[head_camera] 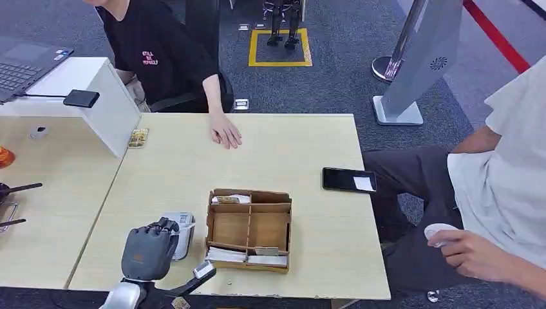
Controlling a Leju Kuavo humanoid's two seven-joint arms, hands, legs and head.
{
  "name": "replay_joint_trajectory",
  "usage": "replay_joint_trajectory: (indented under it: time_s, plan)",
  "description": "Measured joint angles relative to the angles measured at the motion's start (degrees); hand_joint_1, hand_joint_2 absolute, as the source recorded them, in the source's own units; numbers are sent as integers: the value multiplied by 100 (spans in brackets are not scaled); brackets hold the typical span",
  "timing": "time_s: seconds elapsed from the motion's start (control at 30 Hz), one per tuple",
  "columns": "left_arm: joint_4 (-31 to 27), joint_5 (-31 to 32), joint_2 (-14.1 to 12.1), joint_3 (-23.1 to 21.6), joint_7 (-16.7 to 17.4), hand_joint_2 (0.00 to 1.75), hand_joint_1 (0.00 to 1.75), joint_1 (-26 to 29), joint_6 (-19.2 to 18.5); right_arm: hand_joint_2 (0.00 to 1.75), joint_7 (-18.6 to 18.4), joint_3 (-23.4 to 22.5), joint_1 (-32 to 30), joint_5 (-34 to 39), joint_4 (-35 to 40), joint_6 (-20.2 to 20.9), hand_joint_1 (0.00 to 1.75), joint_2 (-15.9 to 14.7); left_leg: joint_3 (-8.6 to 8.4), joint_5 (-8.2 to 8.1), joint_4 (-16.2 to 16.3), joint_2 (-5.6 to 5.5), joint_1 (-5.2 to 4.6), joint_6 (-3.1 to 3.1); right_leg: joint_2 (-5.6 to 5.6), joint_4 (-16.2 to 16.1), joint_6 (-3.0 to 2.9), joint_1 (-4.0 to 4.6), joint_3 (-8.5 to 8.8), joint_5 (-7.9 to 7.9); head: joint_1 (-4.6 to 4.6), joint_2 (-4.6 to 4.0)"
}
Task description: Pass the card to the sensor for recognition and then transmit it.
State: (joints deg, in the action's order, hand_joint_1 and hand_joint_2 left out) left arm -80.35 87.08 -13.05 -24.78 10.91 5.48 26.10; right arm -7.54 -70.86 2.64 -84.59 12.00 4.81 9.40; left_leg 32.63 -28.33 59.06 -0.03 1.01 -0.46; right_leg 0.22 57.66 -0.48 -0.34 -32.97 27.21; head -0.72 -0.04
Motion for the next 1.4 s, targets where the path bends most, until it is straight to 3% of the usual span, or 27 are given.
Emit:
replay_joint_trajectory:
  time_s: [0.33,0.6,1.17,1.4]
  plan:
    - [13,168,-221,-179,177,175,175,8,-17,0,0,0,0,0,0,2,0,0,0,0,0,0,0,0,0,0,0,0,0,0,0,0]
    - [11,280,-510,-494,933,175,175,-57,81,0,-11,0,0,0,0,9,0,0,0,0,0,-1,0,0,0,0,0,0,0,0,0,0]
    - [11,280,-794,-816,1003,175,175,-118,-88,0,-11,-7,0,-2,0,7,0,0,0,0,0,0,0,-1,0,0,0,0,-1,0,2,0]
    - [13,280,-945,-995,1379,175,175,-141,-111,0,-11,-35,0,-2,0,7,0,0,0,1,0,0,0,-1,0,0,0,0,-1,0,2,0]
